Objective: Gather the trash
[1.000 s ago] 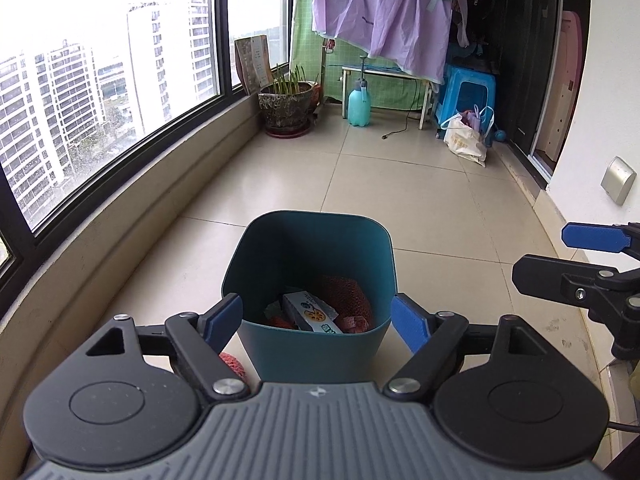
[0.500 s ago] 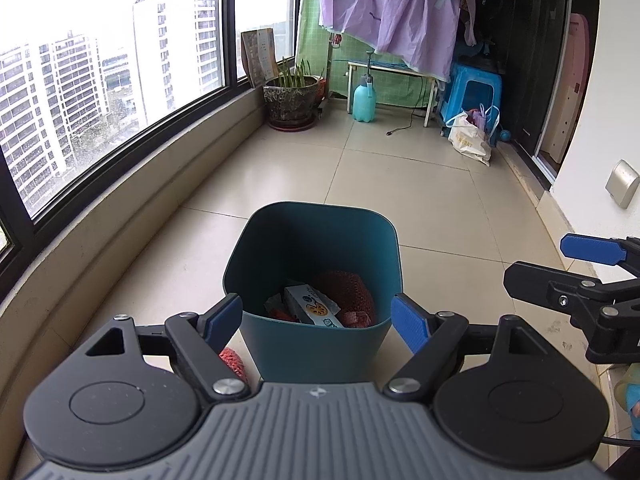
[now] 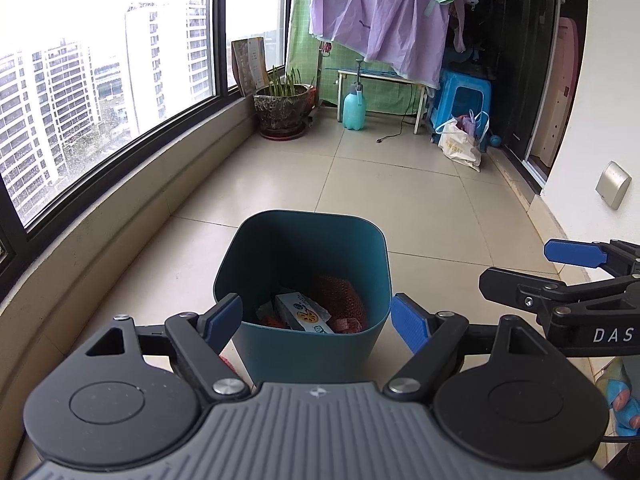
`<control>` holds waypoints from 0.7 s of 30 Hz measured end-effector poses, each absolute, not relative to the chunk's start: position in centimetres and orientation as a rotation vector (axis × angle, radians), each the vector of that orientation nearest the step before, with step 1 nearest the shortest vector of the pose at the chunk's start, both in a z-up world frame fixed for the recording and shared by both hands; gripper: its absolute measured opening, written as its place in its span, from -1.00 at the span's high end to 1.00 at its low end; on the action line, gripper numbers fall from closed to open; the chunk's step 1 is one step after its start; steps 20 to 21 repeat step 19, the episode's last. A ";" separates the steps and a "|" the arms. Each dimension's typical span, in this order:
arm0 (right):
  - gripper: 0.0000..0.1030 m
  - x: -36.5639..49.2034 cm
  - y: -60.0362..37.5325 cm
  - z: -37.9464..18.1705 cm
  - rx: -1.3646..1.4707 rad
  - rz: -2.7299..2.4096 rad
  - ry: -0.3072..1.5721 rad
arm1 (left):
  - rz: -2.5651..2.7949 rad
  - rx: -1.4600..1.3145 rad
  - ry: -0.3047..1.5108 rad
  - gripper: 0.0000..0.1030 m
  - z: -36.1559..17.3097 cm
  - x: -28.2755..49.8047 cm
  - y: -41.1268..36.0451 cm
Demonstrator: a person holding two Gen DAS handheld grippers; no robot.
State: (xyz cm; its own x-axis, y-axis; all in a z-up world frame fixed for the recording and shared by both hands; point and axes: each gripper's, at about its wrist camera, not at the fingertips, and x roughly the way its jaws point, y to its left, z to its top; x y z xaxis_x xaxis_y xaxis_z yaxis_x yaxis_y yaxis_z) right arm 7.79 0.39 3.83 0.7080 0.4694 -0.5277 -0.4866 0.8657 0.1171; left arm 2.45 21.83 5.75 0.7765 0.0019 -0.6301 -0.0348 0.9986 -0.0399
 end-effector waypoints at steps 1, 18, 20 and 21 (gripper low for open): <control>-1.00 7.8 0.5 3.7 -0.032 0.527 0.580 | 0.020 -0.051 0.681 -0.58 5.7 2.4 21.9; -1.00 8.1 0.6 3.7 -0.015 0.532 0.599 | 0.014 -0.050 0.683 -0.58 5.7 2.1 21.7; -1.00 8.1 0.5 3.7 -0.015 0.535 0.598 | 0.014 -0.053 0.688 -0.58 5.6 2.2 21.7; -1.00 8.1 0.5 3.7 -0.015 0.535 0.598 | 0.014 -0.053 0.688 -0.58 5.6 2.2 21.7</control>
